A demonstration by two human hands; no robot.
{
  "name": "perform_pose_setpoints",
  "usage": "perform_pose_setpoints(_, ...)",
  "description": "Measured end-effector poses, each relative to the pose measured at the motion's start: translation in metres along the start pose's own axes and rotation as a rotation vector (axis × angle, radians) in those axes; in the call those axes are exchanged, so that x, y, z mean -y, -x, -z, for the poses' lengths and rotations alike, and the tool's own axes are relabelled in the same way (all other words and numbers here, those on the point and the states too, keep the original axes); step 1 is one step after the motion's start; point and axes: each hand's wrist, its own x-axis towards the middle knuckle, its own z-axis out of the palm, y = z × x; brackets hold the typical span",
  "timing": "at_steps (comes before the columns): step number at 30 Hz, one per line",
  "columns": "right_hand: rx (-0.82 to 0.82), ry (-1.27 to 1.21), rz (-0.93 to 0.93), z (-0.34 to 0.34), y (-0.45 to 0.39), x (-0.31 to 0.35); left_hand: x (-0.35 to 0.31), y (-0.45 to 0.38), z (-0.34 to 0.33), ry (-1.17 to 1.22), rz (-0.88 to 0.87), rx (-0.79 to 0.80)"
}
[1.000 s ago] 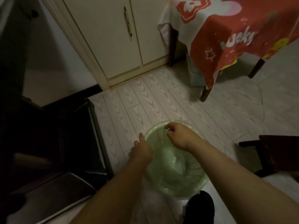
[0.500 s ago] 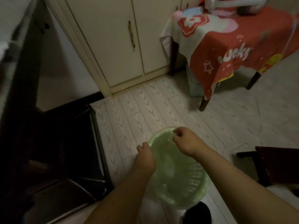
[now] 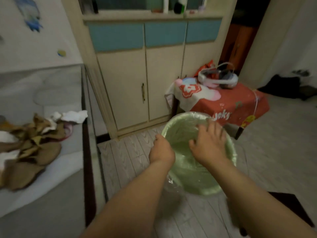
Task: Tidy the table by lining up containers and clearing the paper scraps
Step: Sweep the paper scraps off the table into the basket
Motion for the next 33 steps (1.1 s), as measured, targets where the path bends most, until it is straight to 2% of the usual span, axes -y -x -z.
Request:
perform_pose_setpoints(2,-0.1,0.024,-0.053,0.036,0.0,0.004,-0.005,0.003,0.04,0.088,-0.009,-0.013)
perform_pose_setpoints(7,-0.169,-0.117,-0.261,0.09,-0.01,0.002,0.016,0.014,0.118,0.295,-0.075,-0.038)
perform_pose_setpoints(11,-0.012,-0.477,-0.412,0.111,-0.005,0.01,0.038,0.013,0.152,0.449,-0.106,-0.021)
perform_pose_setpoints(13,0.038,-0.681,-0.401,0.11,0.005,0.016,0.043,0.015,0.164,0.475,-0.129,0.008)
perform_pose_setpoints(16,0.029,-0.82,-0.397,0.118,0.009,0.036,0.049,0.015,0.178,0.528,-0.139,0.03)
perform_pose_setpoints(19,-0.018,-0.832,-0.345,0.134,0.013,0.06,0.056,0.015,0.192,0.542,-0.121,0.046)
perform_pose_setpoints(24,-0.114,-0.821,-0.183,0.148,0.015,0.097,0.064,0.009,0.213,0.578,-0.175,-0.012)
perform_pose_setpoints(27,-0.147,-0.827,-0.157,0.156,0.007,0.121,0.063,-0.002,0.227,0.573,-0.161,-0.025)
perform_pose_setpoints(33,-0.171,-0.738,-0.098,0.133,-0.013,0.152,0.075,-0.015,0.236,0.49,-0.106,0.031)
